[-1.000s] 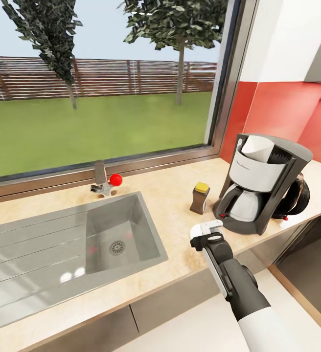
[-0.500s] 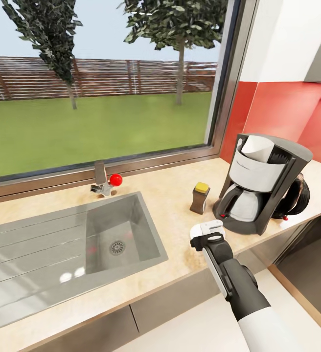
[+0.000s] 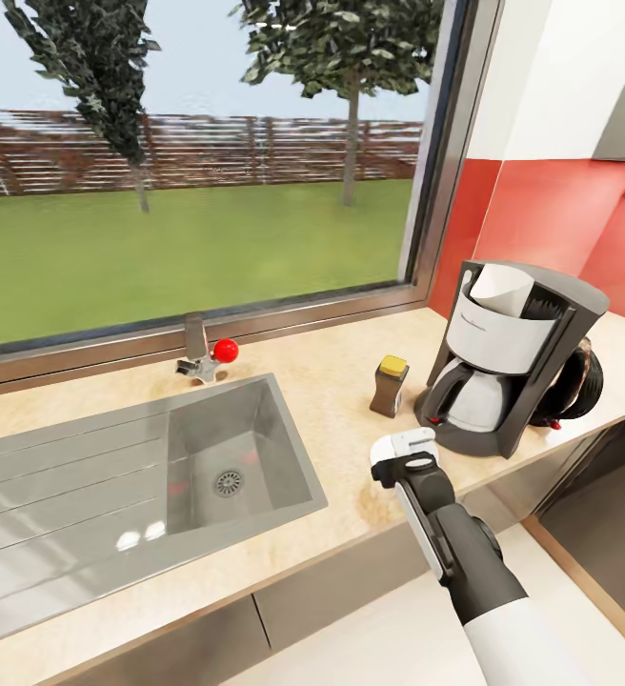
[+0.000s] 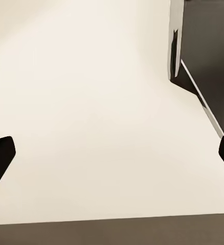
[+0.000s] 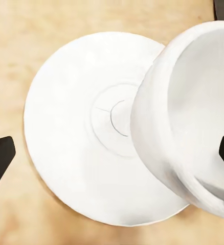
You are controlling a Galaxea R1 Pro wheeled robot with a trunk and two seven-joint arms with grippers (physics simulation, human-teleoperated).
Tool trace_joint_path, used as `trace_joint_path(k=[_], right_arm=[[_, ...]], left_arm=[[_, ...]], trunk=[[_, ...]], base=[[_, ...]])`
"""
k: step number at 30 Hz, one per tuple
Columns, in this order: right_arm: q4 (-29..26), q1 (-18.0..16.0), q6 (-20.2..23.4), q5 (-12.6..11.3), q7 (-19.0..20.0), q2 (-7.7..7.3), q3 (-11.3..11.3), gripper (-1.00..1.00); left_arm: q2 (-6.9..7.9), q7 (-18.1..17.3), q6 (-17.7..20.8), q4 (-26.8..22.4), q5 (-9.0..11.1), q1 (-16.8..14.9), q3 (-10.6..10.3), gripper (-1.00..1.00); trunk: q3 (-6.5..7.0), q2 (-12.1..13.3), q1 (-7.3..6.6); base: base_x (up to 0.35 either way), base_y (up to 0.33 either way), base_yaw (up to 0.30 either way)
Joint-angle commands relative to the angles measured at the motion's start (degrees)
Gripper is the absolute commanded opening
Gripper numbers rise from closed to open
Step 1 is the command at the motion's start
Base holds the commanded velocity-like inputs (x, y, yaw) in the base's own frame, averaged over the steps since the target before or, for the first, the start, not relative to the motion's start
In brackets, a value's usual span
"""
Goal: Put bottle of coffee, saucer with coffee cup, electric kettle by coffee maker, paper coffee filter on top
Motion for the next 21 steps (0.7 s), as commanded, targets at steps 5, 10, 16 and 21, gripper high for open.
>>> trace_joint_path(k=[5, 10, 16, 21], right_arm=[[-4.9, -0.1, 0.4, 0.2, -0.3, 0.08, 0.0, 1.00], [-10.1, -0.1, 0.4, 0.2, -0.3, 0.08, 0.0, 1.00], [-11.4, -0.1, 0.4, 0.2, -0.2, 0.03, 0.1, 1.00], [-11.5, -0.1, 0.3, 0.2, -0.1, 0.01, 0.1, 1.00]], left_arm=[[-0.02, 0.2, 0.0, -0.6, 0.4, -0.2, -0.6, 1.00], [-0.03, 0.2, -0.1, -0.6, 0.3, -0.2, -0.6, 1.00], [-0.03, 0.2, -0.1, -0.6, 0.3, -0.3, -0.6, 1.00], [-0.04, 0.2, -0.1, -0.7, 0.3, -0.4, -0.6, 1.00]], trunk=[[-0.10, -0.1, 0.03], [-0.10, -0.1, 0.03], [-0.10, -0.1, 0.03], [-0.10, -0.1, 0.03]], base=[[0.000, 0.000, 0.000], [-0.001, 0.000, 0.000], [-0.148, -0.008, 0.000], [-0.288, -0.064, 0.000]])
